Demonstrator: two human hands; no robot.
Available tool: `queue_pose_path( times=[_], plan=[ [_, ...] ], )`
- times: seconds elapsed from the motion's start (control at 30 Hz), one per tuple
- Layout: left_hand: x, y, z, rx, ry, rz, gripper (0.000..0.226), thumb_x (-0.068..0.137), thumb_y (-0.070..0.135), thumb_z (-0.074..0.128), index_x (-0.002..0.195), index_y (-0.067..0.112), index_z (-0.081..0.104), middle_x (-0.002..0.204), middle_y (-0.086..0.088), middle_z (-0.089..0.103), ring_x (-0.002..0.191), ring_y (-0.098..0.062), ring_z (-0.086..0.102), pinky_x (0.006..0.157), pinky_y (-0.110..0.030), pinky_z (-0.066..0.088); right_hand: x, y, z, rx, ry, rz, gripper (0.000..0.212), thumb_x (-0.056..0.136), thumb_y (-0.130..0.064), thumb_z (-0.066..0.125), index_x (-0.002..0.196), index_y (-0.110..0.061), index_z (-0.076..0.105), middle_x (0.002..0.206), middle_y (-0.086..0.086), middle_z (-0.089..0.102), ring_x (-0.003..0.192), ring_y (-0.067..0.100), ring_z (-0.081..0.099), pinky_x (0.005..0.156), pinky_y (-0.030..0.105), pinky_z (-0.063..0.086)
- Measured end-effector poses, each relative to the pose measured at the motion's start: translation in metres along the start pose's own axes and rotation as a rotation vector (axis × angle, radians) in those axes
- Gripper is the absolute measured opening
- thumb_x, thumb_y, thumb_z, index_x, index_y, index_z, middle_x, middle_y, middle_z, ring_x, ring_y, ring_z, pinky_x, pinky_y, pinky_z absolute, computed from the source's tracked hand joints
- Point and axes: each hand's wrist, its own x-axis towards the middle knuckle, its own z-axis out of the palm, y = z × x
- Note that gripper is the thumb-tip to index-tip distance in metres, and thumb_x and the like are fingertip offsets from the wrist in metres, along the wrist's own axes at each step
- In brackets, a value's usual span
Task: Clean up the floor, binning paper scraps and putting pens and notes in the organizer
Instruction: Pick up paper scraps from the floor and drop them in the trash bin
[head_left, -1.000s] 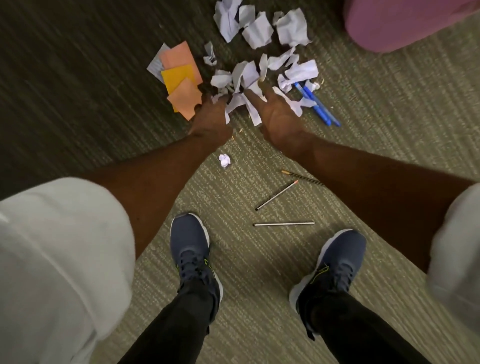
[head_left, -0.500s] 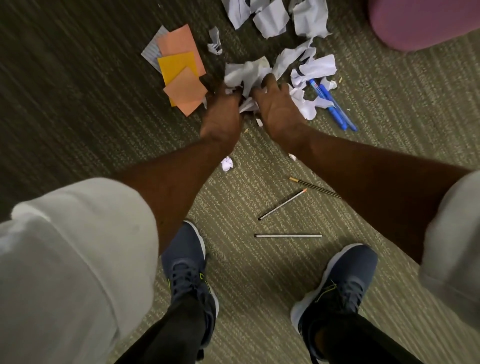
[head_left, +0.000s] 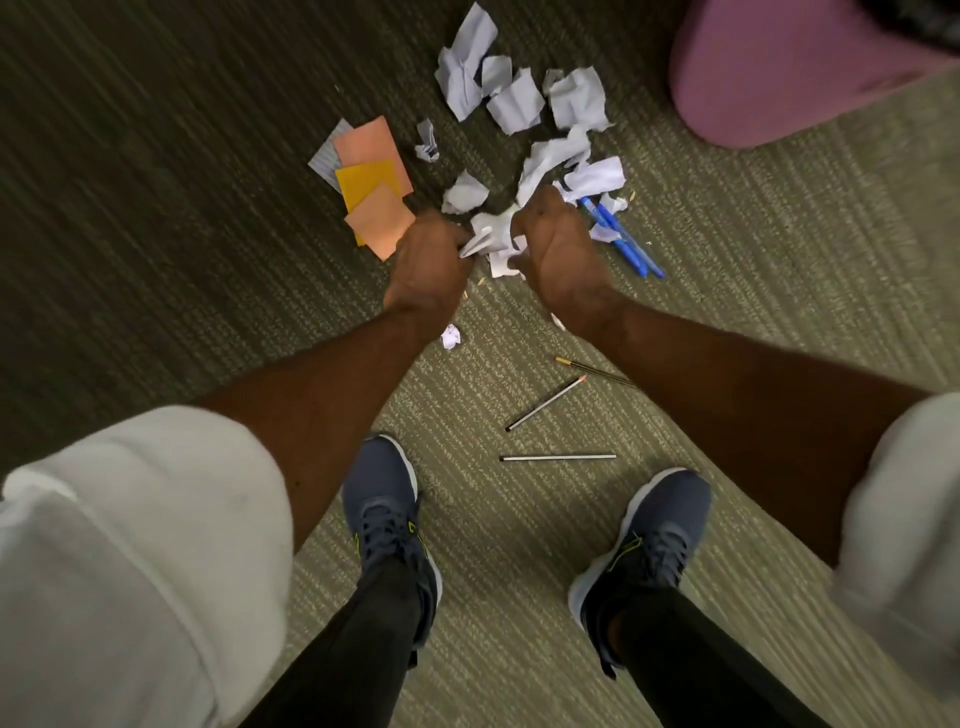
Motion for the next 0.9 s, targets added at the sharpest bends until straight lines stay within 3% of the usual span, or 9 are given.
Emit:
queue_pose_path(
  times=[0.1, 0.23, 0.33, 0.43, 0.5, 0.6, 0.77, 0.9],
  plan=[
    [-0.004, 0.019, -0.022, -0.009, -0.007, -0.037, 0.021, 0.089, 0.015, 0.065, 0.106, 0.008, 0.076, 0.104, -0.024, 0.066, 0.099, -0.042, 0.062, 0.083, -0.044, 0.049, -0.007, -0.005, -0.028, 0.031, 0.027, 0.019, 0.012, 0.086, -0.007, 0.066, 0.098, -0.005, 0.066, 0.109, 0.024, 0.056, 0.099, 0.041, 0.055, 0.085, 0.049, 0.05],
    [-0.01, 0.043, -0.049, -0.064, -0.012, -0.054, 0.023, 0.087, 0.015, 0.069, 0.107, 0.006, 0.075, 0.114, -0.022, 0.065, 0.105, -0.041, 0.063, 0.089, -0.043, 0.051, -0.014, -0.016, -0.067, 0.056, 0.051, 0.028, 0.02, 0.087, -0.004, 0.067, 0.106, -0.008, 0.066, 0.116, 0.019, 0.054, 0.102, 0.035, 0.056, 0.086, 0.039, 0.049],
    [-0.016, 0.06, -0.069, -0.068, -0.017, 0.007, 0.021, 0.087, 0.016, 0.069, 0.104, 0.009, 0.077, 0.103, -0.021, 0.071, 0.097, -0.037, 0.066, 0.078, -0.039, 0.049, -0.023, -0.022, -0.093, -0.006, 0.034, 0.023, 0.032, 0.084, -0.007, 0.073, 0.116, -0.008, 0.065, 0.124, 0.017, 0.052, 0.105, 0.03, 0.057, 0.087, 0.029, 0.046],
    [-0.022, 0.079, -0.088, -0.078, -0.029, 0.036, 0.02, 0.088, 0.018, 0.067, 0.102, 0.01, 0.077, 0.096, -0.021, 0.072, 0.09, -0.035, 0.066, 0.067, -0.032, 0.038, -0.035, -0.027, -0.12, 0.027, 0.045, -0.011, 0.021, 0.087, -0.007, 0.067, 0.108, -0.004, 0.065, 0.117, 0.023, 0.054, 0.103, 0.036, 0.055, 0.082, 0.029, 0.04],
    [-0.025, 0.092, -0.099, -0.075, -0.024, 0.038, 0.02, 0.089, 0.02, 0.066, 0.101, 0.01, 0.077, 0.094, -0.021, 0.07, 0.088, -0.035, 0.066, 0.065, -0.029, 0.033, -0.042, -0.03, -0.139, -0.018, 0.049, -0.025, 0.023, 0.089, -0.006, 0.064, 0.112, -0.004, 0.064, 0.119, 0.019, 0.055, 0.105, 0.033, 0.056, 0.085, 0.034, 0.046],
    [-0.025, 0.116, -0.12, -0.052, -0.016, 0.061, 0.018, 0.089, 0.019, 0.065, 0.09, 0.005, 0.076, 0.087, -0.023, 0.067, 0.083, -0.037, 0.064, 0.063, -0.031, 0.03, -0.049, -0.03, -0.168, 0.036, 0.082, -0.018, 0.027, 0.09, -0.005, 0.065, 0.117, -0.006, 0.063, 0.124, 0.013, 0.053, 0.105, 0.025, 0.058, 0.085, 0.03, 0.051],
    [-0.015, 0.155, -0.146, -0.042, -0.025, 0.135, 0.013, 0.085, 0.016, 0.067, 0.084, 0.007, 0.076, 0.08, -0.019, 0.068, 0.08, -0.032, 0.064, 0.064, -0.028, 0.032, -0.054, -0.022, -0.218, -0.02, 0.138, 0.076, 0.028, 0.085, -0.013, 0.075, 0.111, -0.016, 0.066, 0.12, 0.005, 0.051, 0.092, 0.012, 0.051, 0.075, 0.018, 0.037],
    [-0.008, 0.196, -0.163, -0.058, -0.007, 0.171, 0.012, 0.086, 0.017, 0.069, 0.08, 0.008, 0.075, 0.078, -0.012, 0.067, 0.073, -0.022, 0.059, 0.064, -0.026, 0.03, -0.06, -0.011, -0.261, -0.002, 0.186, 0.047, 0.022, 0.087, -0.008, 0.07, 0.108, -0.006, 0.07, 0.112, 0.018, 0.057, 0.1, 0.032, 0.057, 0.084, 0.035, 0.048]
  ],
)
